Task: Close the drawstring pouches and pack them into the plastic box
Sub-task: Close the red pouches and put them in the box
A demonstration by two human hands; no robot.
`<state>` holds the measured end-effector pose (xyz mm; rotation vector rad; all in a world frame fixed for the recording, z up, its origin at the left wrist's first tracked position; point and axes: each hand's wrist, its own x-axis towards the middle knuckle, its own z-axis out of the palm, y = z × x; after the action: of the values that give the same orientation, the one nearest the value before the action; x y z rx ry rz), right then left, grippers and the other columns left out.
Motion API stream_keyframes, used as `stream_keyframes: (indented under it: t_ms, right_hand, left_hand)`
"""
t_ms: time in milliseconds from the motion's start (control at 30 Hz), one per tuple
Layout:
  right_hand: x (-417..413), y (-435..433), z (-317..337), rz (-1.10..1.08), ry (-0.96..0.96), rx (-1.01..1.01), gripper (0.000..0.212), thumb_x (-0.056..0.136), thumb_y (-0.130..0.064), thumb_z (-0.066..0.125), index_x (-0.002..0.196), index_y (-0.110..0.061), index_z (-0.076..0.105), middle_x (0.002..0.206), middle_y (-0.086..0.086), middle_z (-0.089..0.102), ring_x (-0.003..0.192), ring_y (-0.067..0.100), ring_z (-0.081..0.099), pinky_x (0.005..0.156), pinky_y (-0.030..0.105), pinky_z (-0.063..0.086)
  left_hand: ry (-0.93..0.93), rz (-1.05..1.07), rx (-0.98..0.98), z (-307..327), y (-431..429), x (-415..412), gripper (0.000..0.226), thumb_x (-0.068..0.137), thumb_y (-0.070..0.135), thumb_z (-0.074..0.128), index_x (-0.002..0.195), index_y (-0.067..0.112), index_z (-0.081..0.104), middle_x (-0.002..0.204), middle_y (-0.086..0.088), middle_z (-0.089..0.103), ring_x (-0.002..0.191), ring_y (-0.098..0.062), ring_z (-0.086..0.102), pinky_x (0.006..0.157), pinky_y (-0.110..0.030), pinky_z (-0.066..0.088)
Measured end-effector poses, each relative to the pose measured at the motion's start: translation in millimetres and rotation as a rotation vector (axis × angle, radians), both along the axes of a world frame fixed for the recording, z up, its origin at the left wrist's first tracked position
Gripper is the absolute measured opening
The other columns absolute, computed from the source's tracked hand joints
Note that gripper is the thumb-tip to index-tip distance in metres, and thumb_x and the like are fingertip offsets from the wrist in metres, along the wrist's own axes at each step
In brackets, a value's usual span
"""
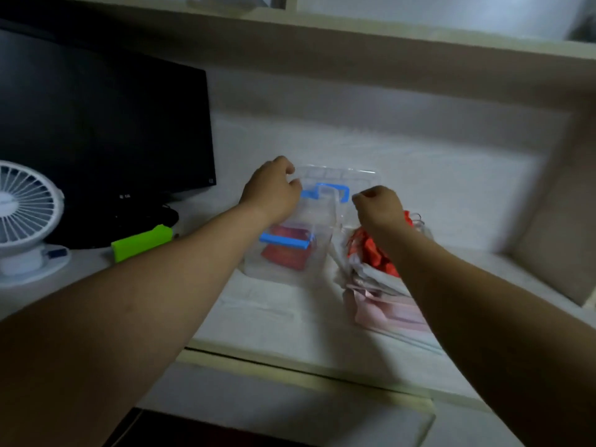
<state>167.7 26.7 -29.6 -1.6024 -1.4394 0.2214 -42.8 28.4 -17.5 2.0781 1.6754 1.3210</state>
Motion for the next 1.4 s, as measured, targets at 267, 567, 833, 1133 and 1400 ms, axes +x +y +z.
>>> stream_keyframes:
  t_ms: [267,567,833,1133,1400]
  right_hand:
    - [36.6,-67.5,-32.2,-0.054,-0.088,-0.027,0.028,0.097,-0.021,0.054,0.073,-0.007,0.061,0.066,0.008,0.054,0.071,0.027,0.049,0.061,0.032,0.034]
    - [125.5,-92.6,-75.2,-0.188,-0.190,-0.212,0.057,0.092,-0.058,0.032,0.121,-0.023,0.067,0.122,0.014,0.071,0.112,0.039,0.063,0.094,0.045,0.051]
    - [159.9,-81.7,-88.0,-0.315,-0.215,-0.296,0.063,0.091,-0.075,0.038,0.131,-0.033,0.063,0.130,0.010,0.065,0.121,0.039,0.058,0.101,0.049,0.049]
    - [165.7,-52.1,-81.5,-0.347,-0.278,-0.476,0.076,0.083,-0.091,0.031,0.142,-0.047,0.051,0.144,0.005,0.057,0.136,0.038,0.045,0.112,0.056,0.028]
    - [149.3,-27.1,-102.5,-0.289,-0.317,-0.496,0.076,0.084,-0.091,0.033,0.149,-0.053,0.041,0.153,0.003,0.050,0.140,0.039,0.042,0.115,0.054,0.030]
  left_hand:
    - [0.122,-0.082,0.114,-17.6,-66.4,33.2,0.020,0.093,0.021,0.059,0.110,0.018,0.067,0.122,-0.008,0.063,0.115,-0.031,0.058,0.098,-0.039,0.048]
    - [0.199,-0.268,0.171,-59.0,-90.7,89.1,0.022,0.099,0.017,0.057,0.118,0.013,0.067,0.126,-0.004,0.061,0.123,-0.024,0.050,0.103,-0.036,0.044]
    - [0.271,-0.198,0.539,-76.5,-83.6,89.2,0.017,0.089,0.008,0.062,0.104,0.012,0.068,0.117,-0.005,0.062,0.113,-0.026,0.054,0.097,-0.041,0.049]
    - [0.090,-0.309,-0.127,-97.9,-36.8,139.0,0.038,0.102,0.041,0.051,0.139,0.032,0.055,0.144,-0.002,0.047,0.129,-0.027,0.053,0.109,-0.043,0.044]
    - [0.013,-0.323,-0.420,-111.8,12.6,160.0,0.051,0.102,0.050,0.045,0.152,0.044,0.042,0.159,-0.012,0.034,0.131,-0.034,0.055,0.112,-0.045,0.047]
